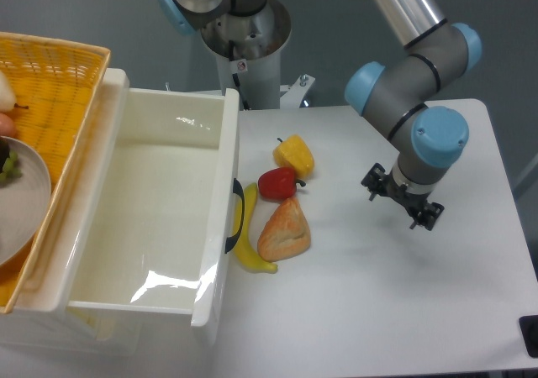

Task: Pick up the red pepper
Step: 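Move the open gripper toward the red pepper beside the yellow pepper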

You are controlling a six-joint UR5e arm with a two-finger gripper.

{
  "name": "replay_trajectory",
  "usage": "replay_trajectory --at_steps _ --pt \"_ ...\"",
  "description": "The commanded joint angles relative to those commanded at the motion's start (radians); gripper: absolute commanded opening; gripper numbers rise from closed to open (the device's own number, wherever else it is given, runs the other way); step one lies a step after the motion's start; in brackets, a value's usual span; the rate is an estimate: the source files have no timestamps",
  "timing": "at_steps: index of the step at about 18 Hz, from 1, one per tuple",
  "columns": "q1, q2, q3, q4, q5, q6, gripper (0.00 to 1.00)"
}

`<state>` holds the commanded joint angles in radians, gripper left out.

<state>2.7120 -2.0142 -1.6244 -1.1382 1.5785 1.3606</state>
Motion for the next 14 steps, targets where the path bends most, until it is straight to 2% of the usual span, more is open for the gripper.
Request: replay_trajectory --at_steps 2,5,11,14 --pt "0.002 0.037 -0.023 -0.005 -0.003 0.0 1.0" --pt "-0.006 0.077 -0.054 -0.043 -0.006 -0.002 1.0" --pt "-0.081 0.118 -0.123 -0.066 -0.034 -0.005 1.0" --pt "-0.117 0.121 -0.134 -0.067 -0.034 -0.023 1.0"
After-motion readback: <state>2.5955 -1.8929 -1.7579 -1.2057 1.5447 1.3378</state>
